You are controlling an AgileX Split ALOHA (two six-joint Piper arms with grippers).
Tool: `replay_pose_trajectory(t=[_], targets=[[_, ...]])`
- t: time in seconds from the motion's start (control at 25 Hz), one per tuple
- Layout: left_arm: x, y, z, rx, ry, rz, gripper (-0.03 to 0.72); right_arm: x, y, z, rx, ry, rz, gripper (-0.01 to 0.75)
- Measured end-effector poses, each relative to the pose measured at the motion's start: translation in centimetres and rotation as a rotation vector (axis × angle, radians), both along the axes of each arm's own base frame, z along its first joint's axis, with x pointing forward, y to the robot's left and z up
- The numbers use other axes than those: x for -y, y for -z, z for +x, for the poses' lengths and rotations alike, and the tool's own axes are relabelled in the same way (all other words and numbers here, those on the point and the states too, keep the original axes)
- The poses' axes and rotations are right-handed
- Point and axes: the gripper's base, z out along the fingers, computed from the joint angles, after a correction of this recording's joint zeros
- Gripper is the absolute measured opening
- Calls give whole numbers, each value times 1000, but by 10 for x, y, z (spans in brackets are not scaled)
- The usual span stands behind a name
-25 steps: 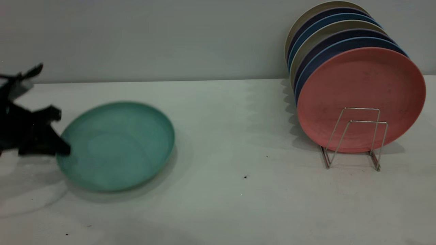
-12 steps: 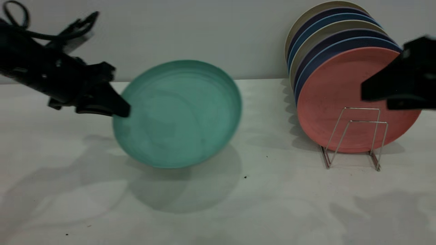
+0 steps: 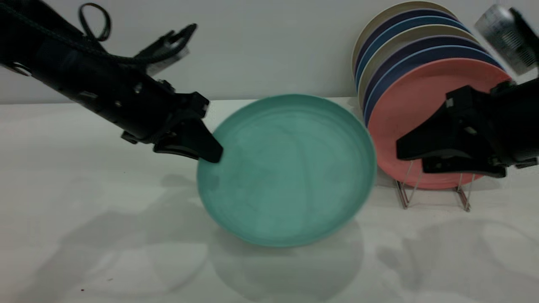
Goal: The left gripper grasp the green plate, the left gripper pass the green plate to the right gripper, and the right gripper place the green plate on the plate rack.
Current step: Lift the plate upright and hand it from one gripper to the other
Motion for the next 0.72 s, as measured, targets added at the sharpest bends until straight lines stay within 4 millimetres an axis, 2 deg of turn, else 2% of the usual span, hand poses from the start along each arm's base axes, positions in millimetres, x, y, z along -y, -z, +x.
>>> replay_pose_trajectory(t=[0.28, 0.4, 0.48, 0.64, 0.72], targets=[[24, -1, -8, -11, 29, -29, 13, -3, 14, 2, -50, -18, 41, 479], [34, -2, -13, -12, 57, -31, 13, -4, 16, 1, -57, -24, 52, 444], [37, -2, -14, -15, 66, -35, 13, -5, 15, 1, -55, -29, 64, 368], [37, -2, -14, -17, 53, -44, 13, -5, 15, 1, -55, -29, 67, 104], [37, -4, -13, -21, 35, -65, 14, -3, 17, 2, -61, -14, 48, 64]])
